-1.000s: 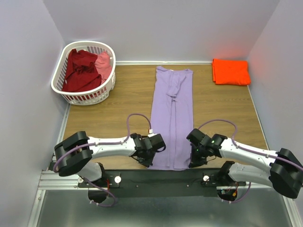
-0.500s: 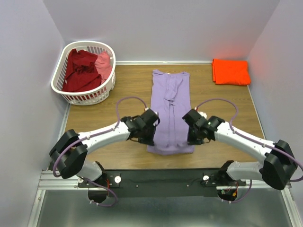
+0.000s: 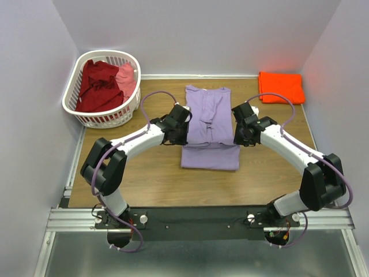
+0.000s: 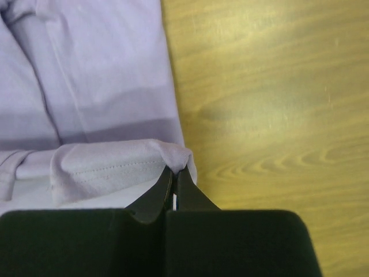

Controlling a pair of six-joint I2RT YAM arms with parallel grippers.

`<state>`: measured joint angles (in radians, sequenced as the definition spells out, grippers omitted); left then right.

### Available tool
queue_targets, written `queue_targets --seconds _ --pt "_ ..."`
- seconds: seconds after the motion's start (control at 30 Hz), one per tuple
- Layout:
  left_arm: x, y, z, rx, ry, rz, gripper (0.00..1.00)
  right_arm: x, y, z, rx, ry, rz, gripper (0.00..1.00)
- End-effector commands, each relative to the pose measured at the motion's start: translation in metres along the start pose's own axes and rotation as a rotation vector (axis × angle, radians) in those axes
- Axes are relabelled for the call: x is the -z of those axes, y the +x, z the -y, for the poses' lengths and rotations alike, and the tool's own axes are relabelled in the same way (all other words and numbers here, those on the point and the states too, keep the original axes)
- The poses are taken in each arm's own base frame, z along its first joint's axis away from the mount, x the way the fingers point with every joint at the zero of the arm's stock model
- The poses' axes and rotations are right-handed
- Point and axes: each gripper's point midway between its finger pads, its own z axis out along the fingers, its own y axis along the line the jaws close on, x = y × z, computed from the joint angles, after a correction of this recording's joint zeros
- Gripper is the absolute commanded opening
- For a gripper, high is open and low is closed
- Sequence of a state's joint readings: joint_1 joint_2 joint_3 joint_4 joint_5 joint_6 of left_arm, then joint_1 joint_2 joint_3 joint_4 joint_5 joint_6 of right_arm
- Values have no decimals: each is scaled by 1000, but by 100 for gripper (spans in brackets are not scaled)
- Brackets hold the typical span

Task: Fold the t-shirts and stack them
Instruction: Fold the tshirt

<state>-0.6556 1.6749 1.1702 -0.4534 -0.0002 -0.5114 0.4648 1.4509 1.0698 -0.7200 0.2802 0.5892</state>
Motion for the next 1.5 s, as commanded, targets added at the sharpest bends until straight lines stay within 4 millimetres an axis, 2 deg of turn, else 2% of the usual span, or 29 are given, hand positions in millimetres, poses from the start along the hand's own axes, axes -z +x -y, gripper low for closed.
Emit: queue_targets --seconds 0.0,0.1,0.2,0.27,0.43,0.5,0.63,1.0,1.2,1.47 --pt "-13 -23 -13 -30 -34 52 0 -15 -31 4 22 33 81 1" --pt "-21 -38 -16 -24 -38 80 0 -20 -47 2 26 25 116 1" --pt "-28 -42 -21 -22 -47 76 0 -27 -54 1 34 24 115 1" --pt "-29 -52 -23 -14 -48 94 0 -30 -64 -2 36 15 131 1" --pt "-34 -68 -30 -10 -57 117 0 -47 -75 -6 40 16 135 0" --pt "-40 -69 -34 -8 -66 109 0 -51 -80 -9 38 9 142 1" --pt "-47 -77 -37 -5 -69 123 0 -64 -82 -8 36 14 131 0" --pt "-65 -83 -43 4 -73 123 0 -88 -87 -3 22 25 128 0" --pt "-72 -82 -47 15 -85 120 0 -96 -86 4 17 34 126 1" --pt "-75 -82 -52 28 -96 131 0 -101 -87 -1 13 16 126 1"
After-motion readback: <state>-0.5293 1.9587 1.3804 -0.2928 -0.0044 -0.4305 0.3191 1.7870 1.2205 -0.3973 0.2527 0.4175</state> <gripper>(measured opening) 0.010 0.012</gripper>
